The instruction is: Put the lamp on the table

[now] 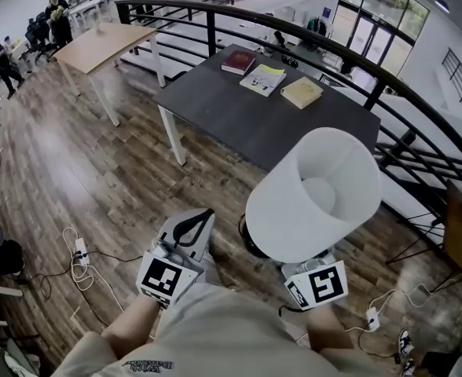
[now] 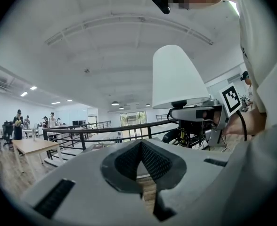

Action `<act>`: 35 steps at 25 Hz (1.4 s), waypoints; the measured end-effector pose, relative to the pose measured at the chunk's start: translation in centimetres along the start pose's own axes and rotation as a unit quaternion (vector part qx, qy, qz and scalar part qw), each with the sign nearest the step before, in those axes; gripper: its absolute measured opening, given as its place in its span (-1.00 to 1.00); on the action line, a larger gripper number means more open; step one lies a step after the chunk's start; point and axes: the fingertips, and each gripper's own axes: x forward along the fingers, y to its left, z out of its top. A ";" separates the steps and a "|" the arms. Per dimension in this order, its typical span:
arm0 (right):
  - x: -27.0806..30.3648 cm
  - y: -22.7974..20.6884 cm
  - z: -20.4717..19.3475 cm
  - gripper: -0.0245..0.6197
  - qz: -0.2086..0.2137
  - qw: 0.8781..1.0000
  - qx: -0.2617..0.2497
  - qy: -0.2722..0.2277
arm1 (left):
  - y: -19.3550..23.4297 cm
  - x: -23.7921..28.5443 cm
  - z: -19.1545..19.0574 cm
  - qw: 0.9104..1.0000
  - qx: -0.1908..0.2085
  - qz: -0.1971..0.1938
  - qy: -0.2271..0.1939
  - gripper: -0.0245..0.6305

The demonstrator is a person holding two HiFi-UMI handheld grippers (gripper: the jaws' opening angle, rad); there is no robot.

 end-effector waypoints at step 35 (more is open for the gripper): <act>30.3 -7.7 -6.9 -0.62 0.027 0.999 -0.003 0.021 | 27.9 17.4 -4.2 1.000 -0.020 0.007 -0.020 -0.92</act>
